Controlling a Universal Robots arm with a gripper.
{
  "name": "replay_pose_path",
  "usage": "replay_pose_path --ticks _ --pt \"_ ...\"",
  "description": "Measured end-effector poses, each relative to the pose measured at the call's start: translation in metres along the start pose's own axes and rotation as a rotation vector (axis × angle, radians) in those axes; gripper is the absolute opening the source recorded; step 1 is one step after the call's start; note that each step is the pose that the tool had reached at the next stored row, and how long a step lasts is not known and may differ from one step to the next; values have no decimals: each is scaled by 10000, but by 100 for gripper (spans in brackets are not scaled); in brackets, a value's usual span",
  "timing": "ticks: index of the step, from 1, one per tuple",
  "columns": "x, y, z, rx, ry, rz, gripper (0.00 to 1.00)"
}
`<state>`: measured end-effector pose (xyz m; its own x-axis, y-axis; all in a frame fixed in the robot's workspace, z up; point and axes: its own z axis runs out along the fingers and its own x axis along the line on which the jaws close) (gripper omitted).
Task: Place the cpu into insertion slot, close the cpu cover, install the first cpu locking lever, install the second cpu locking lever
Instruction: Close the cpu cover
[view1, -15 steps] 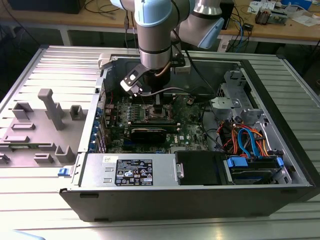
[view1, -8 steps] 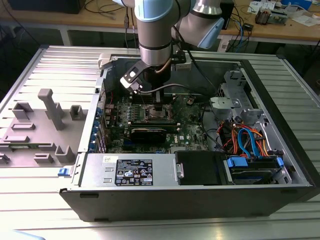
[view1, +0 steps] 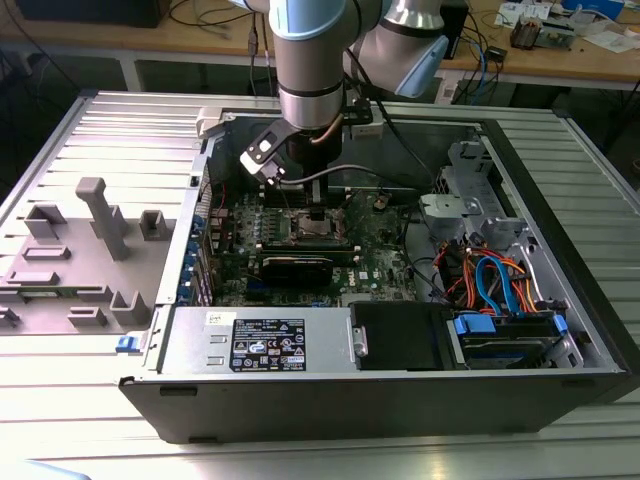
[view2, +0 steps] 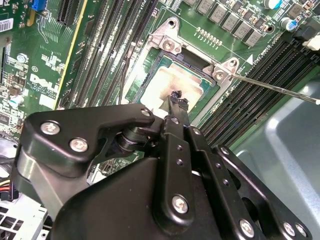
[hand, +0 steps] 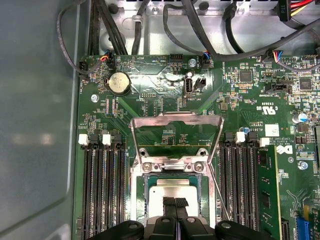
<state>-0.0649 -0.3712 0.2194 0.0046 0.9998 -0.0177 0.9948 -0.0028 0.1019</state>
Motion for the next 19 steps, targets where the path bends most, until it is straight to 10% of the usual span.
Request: replay_pose_path --ticks 10,12,19 --pt "0 0 -1 16 1 1 11" --pt "0 2 3 350 24 -4 11" --pt "0 19 8 351 34 -54 11"
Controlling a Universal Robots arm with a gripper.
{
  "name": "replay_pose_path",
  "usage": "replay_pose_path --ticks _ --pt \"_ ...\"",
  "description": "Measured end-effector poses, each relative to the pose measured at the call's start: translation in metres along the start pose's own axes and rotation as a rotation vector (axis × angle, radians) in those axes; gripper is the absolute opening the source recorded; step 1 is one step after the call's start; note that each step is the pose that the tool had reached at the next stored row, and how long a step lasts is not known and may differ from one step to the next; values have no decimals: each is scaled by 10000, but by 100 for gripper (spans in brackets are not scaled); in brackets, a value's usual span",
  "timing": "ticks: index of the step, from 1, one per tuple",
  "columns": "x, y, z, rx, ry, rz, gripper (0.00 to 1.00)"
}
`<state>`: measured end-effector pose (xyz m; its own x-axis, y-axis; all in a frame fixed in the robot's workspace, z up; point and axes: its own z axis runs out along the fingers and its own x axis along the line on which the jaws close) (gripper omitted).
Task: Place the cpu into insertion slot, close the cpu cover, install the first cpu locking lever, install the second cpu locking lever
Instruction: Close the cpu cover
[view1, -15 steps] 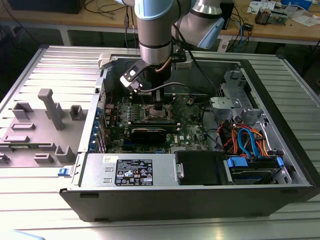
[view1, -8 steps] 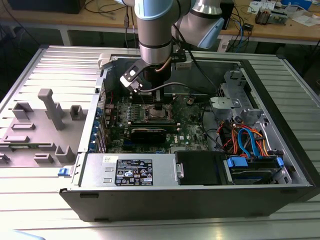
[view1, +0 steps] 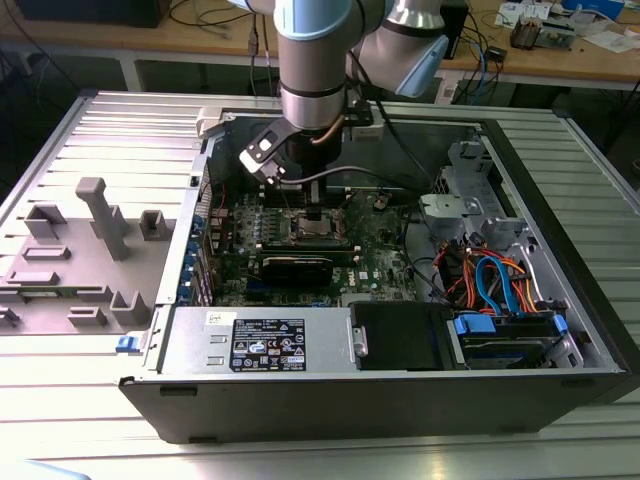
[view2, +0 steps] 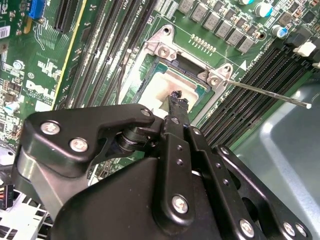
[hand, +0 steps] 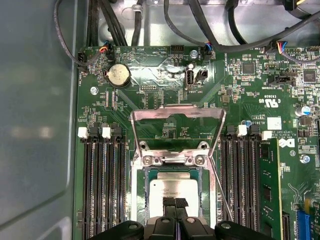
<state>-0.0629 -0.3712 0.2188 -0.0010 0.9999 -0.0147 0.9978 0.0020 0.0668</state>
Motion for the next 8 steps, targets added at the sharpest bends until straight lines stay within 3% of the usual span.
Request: replay_pose_path --ticks 8 --pt "0 26 17 -2 15 -276 11"
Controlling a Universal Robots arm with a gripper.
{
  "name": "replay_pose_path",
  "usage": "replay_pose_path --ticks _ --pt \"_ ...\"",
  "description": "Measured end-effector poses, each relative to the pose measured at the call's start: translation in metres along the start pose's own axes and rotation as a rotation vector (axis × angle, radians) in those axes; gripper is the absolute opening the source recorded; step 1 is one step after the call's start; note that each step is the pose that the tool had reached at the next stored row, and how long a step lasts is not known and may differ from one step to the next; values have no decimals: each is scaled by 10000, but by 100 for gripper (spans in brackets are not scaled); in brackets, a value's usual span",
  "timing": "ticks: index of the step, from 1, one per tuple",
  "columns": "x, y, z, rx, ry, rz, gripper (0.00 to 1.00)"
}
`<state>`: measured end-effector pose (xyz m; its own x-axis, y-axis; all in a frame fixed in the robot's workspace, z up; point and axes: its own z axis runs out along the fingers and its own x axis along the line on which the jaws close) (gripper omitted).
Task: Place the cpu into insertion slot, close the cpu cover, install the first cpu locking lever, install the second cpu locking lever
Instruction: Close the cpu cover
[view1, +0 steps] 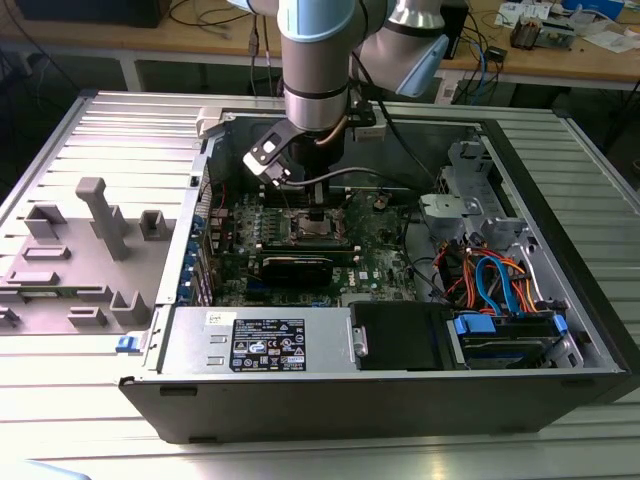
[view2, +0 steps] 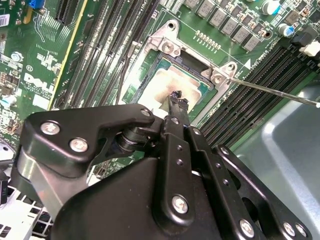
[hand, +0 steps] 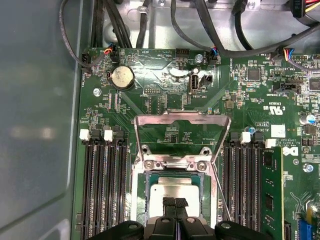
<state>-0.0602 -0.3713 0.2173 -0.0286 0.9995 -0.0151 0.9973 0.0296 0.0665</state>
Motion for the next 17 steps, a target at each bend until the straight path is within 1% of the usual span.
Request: replay_pose_path --ticks 3,6,9,12,15,17 --pt "0 0 5 -2 4 -5 11" --pt "1 -4 49 -2 5 -34 11" --pt "2 -15 73 -2 6 -54 11" --pt "2 -20 83 -4 14 -180 11" --pt "2 -30 102 -3 14 -203 11" --pt "3 -30 103 -4 14 -201 11"
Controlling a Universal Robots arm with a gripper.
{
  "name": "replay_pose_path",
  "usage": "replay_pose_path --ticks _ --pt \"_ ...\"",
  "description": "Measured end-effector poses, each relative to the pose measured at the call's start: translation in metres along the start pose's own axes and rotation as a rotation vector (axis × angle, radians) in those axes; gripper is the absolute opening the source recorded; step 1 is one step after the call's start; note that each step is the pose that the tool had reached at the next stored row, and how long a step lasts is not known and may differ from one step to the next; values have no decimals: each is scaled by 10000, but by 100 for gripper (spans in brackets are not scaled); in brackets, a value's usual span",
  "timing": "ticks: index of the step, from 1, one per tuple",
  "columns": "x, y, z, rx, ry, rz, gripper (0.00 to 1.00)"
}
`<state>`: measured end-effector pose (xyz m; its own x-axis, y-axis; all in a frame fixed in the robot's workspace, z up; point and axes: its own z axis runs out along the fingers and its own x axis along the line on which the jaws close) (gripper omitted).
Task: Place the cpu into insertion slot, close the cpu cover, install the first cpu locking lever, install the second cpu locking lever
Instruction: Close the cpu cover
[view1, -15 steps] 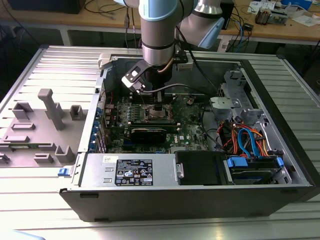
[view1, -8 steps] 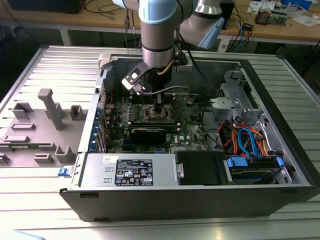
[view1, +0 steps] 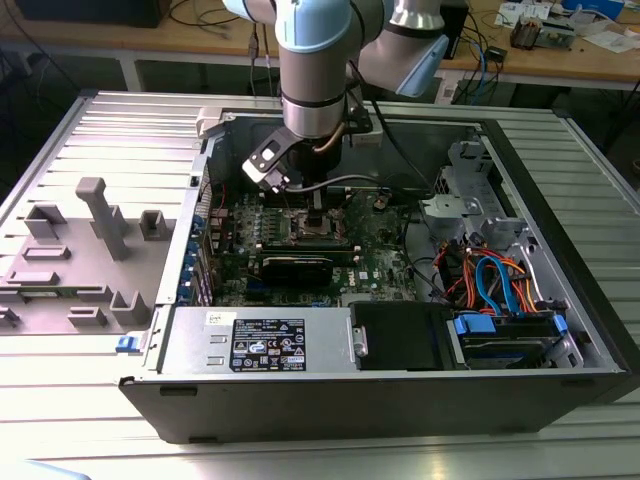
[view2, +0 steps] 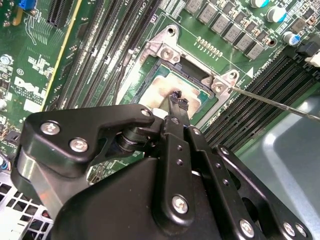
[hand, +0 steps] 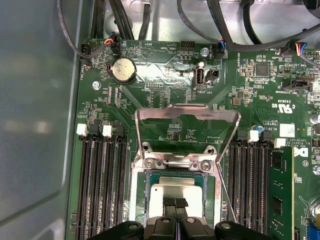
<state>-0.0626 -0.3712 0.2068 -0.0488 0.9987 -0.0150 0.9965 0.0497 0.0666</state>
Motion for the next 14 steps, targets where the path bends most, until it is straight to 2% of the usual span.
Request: replay_pose_path --ticks 5,11,12,14 --pt "0 -2 26 3 1 0 11" --pt "1 0 13 -6 13 2 11" --pt "2 2 0 -8 17 1 11" --pt "-2 12 -128 -1 5 1 11"
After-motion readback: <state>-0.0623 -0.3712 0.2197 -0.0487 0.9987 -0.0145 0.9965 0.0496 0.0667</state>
